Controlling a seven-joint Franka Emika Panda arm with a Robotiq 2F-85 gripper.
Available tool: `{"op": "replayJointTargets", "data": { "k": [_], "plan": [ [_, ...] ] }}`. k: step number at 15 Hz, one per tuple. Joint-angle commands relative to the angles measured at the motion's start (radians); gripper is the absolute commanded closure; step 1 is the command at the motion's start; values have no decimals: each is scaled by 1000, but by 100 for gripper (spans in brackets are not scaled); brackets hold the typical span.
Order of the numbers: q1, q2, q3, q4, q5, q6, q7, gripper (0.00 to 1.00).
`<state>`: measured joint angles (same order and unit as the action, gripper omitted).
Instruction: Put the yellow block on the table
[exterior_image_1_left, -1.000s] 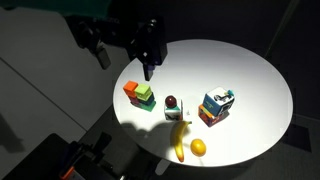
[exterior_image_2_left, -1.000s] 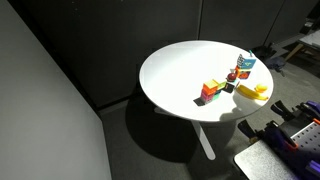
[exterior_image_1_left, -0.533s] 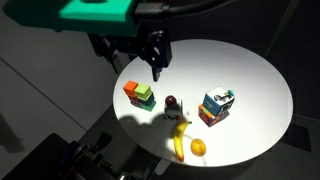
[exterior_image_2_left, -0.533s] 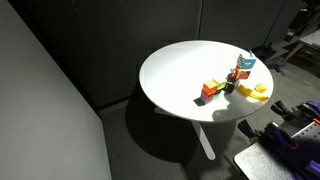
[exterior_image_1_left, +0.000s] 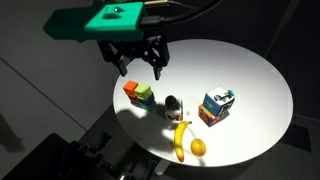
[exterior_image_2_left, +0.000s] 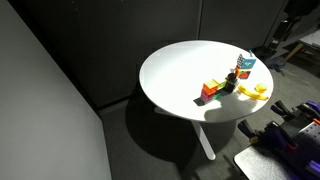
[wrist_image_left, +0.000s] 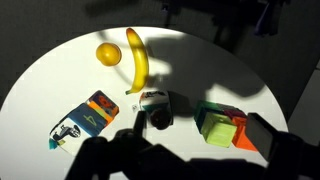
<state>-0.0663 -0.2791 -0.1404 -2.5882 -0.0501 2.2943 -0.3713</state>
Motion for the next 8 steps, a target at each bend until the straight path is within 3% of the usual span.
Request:
{"op": "replayJointTargets", "data": {
  "k": [1, 8],
  "plan": [
    [5, 60, 22, 13, -25, 70, 36, 0],
    [16, 162, 47, 7, -23, 219, 49, 0]
  ]
}}
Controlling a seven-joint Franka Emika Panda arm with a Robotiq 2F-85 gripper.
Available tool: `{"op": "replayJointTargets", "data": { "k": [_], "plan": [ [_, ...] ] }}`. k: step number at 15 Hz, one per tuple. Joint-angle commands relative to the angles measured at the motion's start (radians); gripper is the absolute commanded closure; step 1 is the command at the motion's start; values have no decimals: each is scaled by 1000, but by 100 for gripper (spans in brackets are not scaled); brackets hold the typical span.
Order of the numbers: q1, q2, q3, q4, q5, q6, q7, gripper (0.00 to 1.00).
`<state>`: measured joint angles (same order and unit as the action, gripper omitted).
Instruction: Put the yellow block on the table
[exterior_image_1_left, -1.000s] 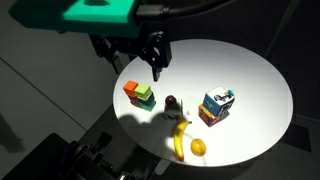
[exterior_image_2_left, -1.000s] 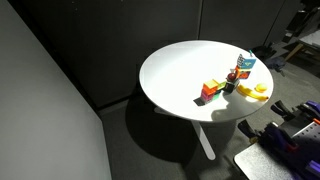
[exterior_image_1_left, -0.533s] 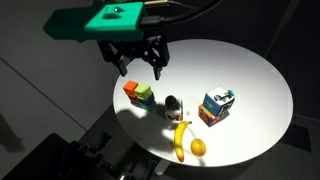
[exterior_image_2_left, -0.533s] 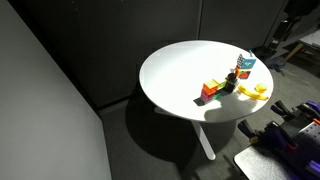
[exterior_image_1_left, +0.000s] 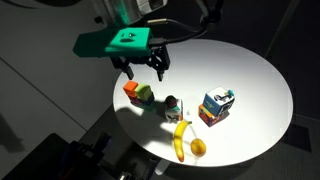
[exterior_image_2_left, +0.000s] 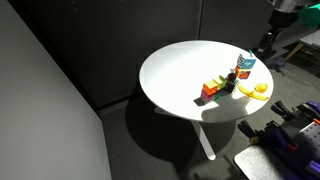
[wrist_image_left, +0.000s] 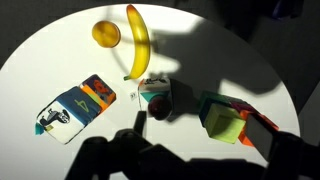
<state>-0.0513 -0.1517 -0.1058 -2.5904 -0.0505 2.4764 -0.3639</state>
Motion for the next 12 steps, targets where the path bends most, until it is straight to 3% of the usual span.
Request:
{"op": "replayJointTargets", "data": {
  "k": [1, 12],
  "plan": [
    [-1, 44, 17, 11, -29, 44, 53, 0],
    [1, 36, 14, -3, -7, 33, 18, 0]
  ]
}}
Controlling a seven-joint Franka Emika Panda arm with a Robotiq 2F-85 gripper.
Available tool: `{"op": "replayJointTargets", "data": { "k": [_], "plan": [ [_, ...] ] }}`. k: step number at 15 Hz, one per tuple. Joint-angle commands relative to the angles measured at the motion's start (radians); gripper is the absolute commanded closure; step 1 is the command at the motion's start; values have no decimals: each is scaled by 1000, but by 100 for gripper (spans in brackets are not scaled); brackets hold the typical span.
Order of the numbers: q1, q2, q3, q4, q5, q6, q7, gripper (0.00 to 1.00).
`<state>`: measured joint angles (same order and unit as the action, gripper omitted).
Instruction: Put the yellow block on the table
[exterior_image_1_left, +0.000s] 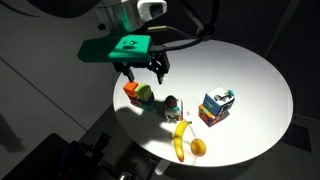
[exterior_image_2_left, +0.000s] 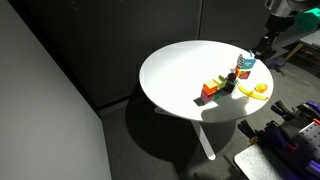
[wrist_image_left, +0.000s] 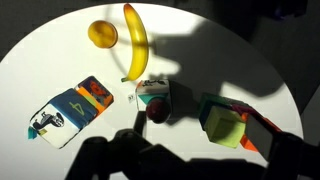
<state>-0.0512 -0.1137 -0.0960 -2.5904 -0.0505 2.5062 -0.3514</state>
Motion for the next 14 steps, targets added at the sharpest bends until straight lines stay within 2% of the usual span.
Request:
{"op": "replayJointTargets", "data": {
  "k": [1, 7, 14],
  "plan": [
    [4, -2, 6, -5, -3, 3, -1, 0],
    [42, 38, 38, -15, 22, 34, -29, 0],
    [71, 154, 88, 1, 20, 152, 7, 0]
  ]
}}
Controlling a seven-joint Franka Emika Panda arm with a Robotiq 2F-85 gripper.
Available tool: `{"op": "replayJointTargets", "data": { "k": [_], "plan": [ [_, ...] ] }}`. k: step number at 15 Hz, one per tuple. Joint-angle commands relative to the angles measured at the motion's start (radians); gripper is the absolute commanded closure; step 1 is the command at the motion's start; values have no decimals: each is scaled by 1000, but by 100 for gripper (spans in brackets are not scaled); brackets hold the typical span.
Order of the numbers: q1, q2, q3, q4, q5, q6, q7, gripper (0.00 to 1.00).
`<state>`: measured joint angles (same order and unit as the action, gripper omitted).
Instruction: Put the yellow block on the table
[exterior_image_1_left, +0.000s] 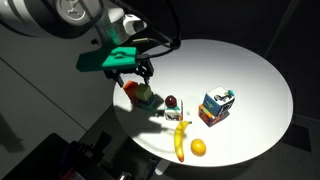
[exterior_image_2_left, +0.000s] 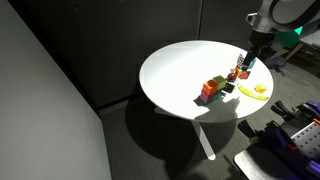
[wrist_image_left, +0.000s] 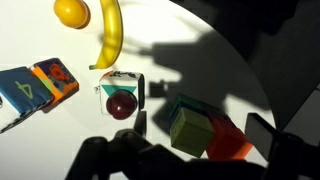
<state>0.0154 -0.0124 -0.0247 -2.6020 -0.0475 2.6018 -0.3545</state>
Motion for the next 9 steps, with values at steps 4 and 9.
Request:
{"op": "replayJointTargets", "data": {
  "k": [4, 9],
  "plan": [
    [1, 141, 30, 24, -25, 166, 75, 0],
    [16, 245, 20, 54, -48, 269, 188, 0]
  ]
}}
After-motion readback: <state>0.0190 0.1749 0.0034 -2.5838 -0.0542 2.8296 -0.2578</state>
